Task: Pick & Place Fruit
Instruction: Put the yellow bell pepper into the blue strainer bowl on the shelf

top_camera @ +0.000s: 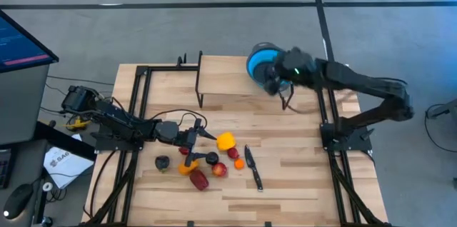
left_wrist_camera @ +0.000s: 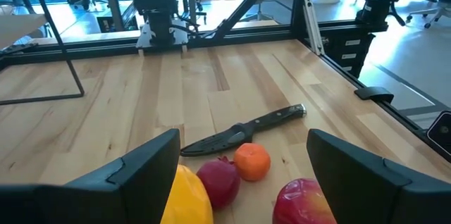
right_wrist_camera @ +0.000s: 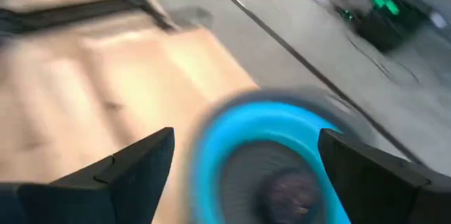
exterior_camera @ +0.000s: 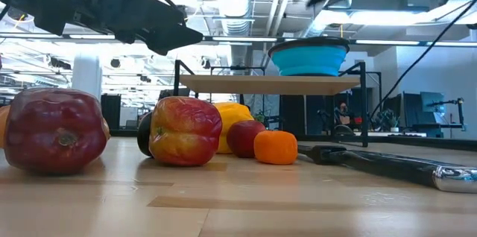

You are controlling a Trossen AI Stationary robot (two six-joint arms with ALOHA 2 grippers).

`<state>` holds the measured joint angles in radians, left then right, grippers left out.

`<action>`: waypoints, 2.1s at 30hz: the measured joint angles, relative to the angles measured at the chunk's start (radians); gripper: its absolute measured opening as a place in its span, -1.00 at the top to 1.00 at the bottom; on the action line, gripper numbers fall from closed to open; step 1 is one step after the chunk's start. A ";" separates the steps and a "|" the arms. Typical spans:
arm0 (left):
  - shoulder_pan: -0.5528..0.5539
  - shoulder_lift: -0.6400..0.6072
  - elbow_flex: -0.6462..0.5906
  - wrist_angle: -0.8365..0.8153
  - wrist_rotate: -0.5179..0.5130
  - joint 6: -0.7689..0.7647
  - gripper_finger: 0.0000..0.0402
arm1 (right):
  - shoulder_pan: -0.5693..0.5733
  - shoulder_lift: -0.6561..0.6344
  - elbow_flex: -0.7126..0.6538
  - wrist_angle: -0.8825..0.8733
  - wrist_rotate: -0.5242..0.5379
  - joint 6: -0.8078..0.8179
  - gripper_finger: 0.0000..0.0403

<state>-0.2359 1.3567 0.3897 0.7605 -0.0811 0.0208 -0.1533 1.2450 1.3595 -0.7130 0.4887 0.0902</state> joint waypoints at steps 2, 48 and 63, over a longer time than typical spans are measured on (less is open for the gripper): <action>0.000 0.000 0.000 -0.001 0.000 0.009 -0.51 | 0.150 -0.025 -0.029 0.000 0.051 0.042 -0.66; 0.074 0.218 0.401 -0.822 -0.230 -0.390 -0.91 | 0.925 0.615 -0.353 0.328 0.625 1.268 -0.56; 0.071 0.231 0.355 -0.838 -0.280 -0.708 -0.88 | 0.897 0.615 -0.353 0.333 0.672 1.230 -0.56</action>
<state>-0.1650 1.5875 0.7443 -0.0774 -0.3614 -0.6876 0.7433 1.8603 1.0065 -0.3801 1.1610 1.3199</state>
